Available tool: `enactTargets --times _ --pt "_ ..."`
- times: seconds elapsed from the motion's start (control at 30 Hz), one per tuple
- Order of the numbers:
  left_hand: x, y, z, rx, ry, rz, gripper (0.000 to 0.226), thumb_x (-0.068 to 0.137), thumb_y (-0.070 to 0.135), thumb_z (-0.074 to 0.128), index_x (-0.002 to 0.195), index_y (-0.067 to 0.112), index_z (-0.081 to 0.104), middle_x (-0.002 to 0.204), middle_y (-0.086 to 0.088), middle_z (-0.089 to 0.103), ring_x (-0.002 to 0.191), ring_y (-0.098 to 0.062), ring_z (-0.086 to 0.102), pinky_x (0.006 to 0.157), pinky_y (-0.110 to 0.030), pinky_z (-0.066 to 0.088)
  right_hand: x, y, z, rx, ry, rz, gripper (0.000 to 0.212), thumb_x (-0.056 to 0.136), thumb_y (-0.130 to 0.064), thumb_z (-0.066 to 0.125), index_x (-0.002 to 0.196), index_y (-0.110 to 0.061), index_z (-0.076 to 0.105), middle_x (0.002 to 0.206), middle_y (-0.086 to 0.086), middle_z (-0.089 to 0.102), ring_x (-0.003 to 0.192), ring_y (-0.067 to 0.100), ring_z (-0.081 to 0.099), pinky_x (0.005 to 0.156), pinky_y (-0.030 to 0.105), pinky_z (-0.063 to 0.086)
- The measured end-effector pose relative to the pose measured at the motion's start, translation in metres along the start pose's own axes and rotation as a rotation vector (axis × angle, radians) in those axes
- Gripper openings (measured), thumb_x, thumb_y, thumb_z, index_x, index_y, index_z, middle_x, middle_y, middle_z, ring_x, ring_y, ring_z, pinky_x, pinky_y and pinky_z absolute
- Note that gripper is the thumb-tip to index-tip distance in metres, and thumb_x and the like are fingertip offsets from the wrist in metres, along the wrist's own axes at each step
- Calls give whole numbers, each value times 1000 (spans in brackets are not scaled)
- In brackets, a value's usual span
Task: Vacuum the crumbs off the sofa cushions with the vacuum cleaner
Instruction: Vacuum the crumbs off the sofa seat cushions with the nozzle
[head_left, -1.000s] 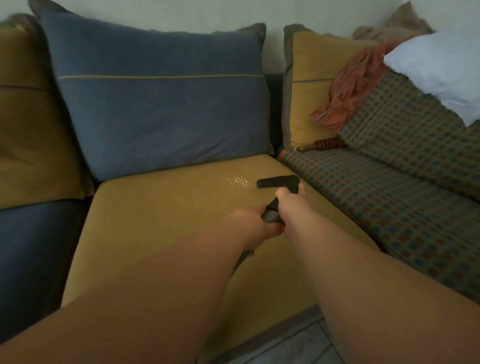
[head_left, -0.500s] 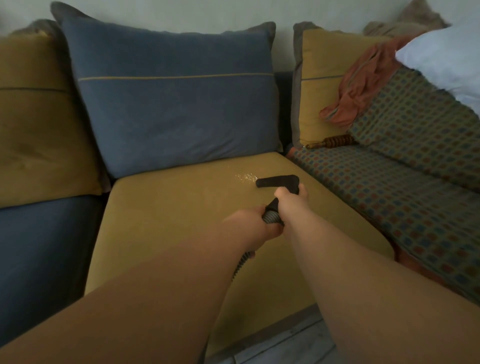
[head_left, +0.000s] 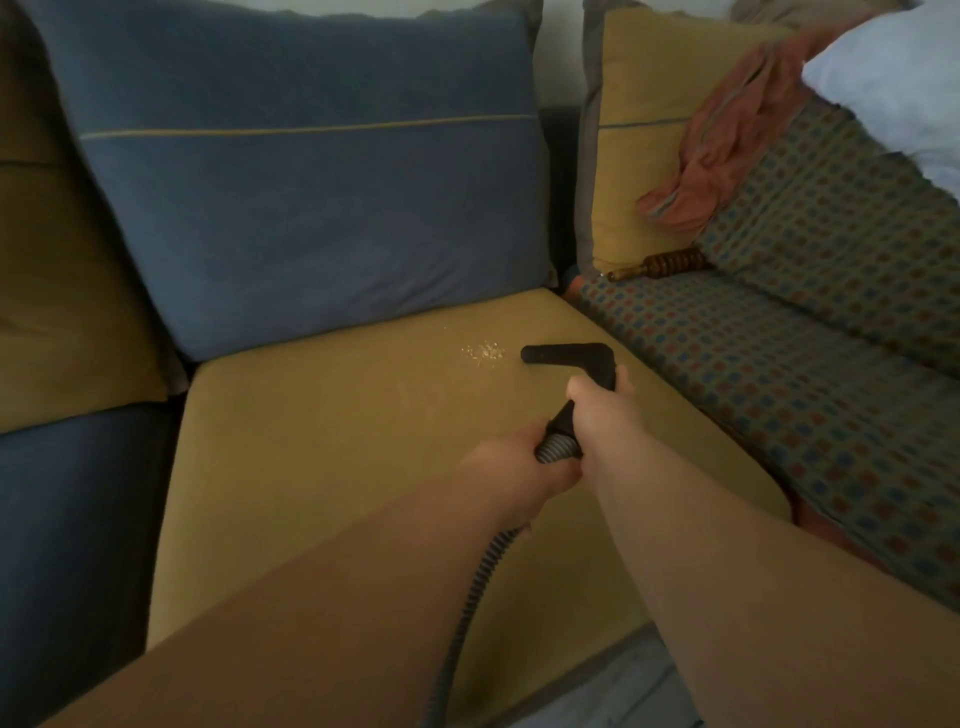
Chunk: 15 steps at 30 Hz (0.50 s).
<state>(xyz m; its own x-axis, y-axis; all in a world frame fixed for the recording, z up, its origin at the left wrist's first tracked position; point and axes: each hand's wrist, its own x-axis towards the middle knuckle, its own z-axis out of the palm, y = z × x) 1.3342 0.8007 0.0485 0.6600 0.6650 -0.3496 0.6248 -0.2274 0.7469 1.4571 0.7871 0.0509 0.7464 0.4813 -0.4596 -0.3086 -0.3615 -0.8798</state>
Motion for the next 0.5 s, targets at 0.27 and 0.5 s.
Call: enactTargets --times 0.27,0.5 --pt "-12 -4 -20 -36 11 -60 48 89 49 59 133 40 42 70 3 58 42 -7 54 43 -22 50 -17 -16 19 -67 -44 68 77 83 -30 57 146 -52 19 123 5 54 89 29 62 79 46 57" --pt "-15 5 -24 -61 23 -100 58 86 51 60 139 44 37 70 6 60 42 -5 55 42 -20 48 -21 -27 18 -69 -52 89 77 82 -29 58 146 -52 22 114 2 54 87 27 62 80 46 57"
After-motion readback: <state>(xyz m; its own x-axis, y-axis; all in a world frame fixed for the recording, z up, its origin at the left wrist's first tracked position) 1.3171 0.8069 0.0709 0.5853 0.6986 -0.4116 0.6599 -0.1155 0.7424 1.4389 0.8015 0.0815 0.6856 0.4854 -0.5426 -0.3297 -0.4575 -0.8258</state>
